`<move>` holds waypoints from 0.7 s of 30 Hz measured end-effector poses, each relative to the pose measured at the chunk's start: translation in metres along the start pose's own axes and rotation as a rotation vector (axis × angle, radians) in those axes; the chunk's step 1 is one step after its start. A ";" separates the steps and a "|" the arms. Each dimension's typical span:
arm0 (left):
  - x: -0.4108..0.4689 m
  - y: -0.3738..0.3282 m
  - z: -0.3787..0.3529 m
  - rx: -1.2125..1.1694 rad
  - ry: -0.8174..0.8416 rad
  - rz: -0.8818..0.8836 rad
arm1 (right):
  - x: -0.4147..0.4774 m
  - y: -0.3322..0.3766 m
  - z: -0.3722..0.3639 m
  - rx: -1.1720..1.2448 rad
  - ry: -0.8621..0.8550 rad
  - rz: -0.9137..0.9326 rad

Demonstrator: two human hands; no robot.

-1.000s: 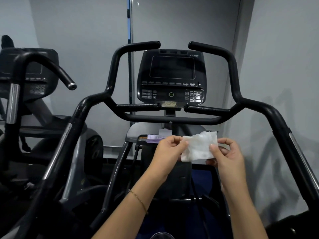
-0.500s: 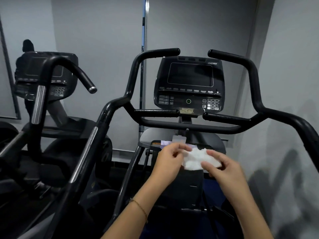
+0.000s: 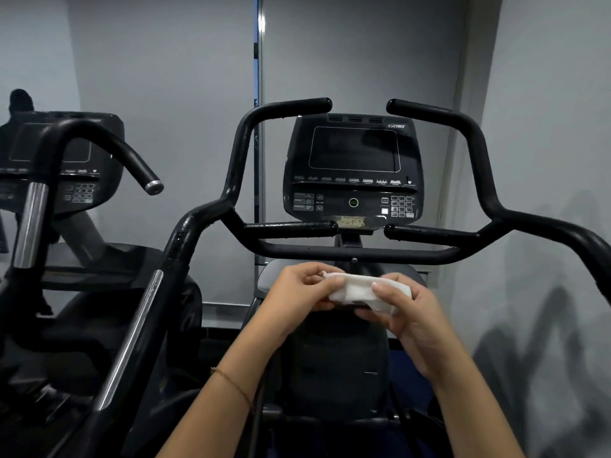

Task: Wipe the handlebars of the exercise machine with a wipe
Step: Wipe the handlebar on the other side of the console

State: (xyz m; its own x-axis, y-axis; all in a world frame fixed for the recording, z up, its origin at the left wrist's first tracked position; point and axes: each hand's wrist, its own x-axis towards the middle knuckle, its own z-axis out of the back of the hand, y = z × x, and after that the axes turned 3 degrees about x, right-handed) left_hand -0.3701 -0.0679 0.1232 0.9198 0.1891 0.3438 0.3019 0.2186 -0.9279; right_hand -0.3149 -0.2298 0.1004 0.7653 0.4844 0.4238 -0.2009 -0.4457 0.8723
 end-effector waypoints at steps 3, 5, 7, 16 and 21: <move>0.027 0.007 0.010 -0.131 -0.110 0.053 | 0.031 -0.010 -0.001 -0.001 0.040 -0.024; 0.053 0.010 0.017 -0.106 -0.182 0.033 | 0.058 -0.018 0.001 -0.031 0.039 -0.022; 0.085 0.010 0.021 -0.047 -0.215 -0.009 | 0.090 -0.024 0.005 -0.123 0.042 0.014; 0.213 -0.002 0.024 0.069 -0.101 -0.128 | 0.225 -0.010 0.037 -0.396 -0.131 0.399; 0.240 -0.003 0.032 0.149 -0.224 -0.230 | 0.253 -0.007 0.038 -0.544 -0.098 0.433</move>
State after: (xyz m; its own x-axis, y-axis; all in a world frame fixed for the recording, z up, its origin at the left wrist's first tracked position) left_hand -0.1587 0.0072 0.2134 0.7488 0.3207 0.5800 0.4397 0.4144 -0.7968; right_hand -0.0964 -0.1330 0.1921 0.5938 0.2675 0.7588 -0.7580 -0.1305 0.6391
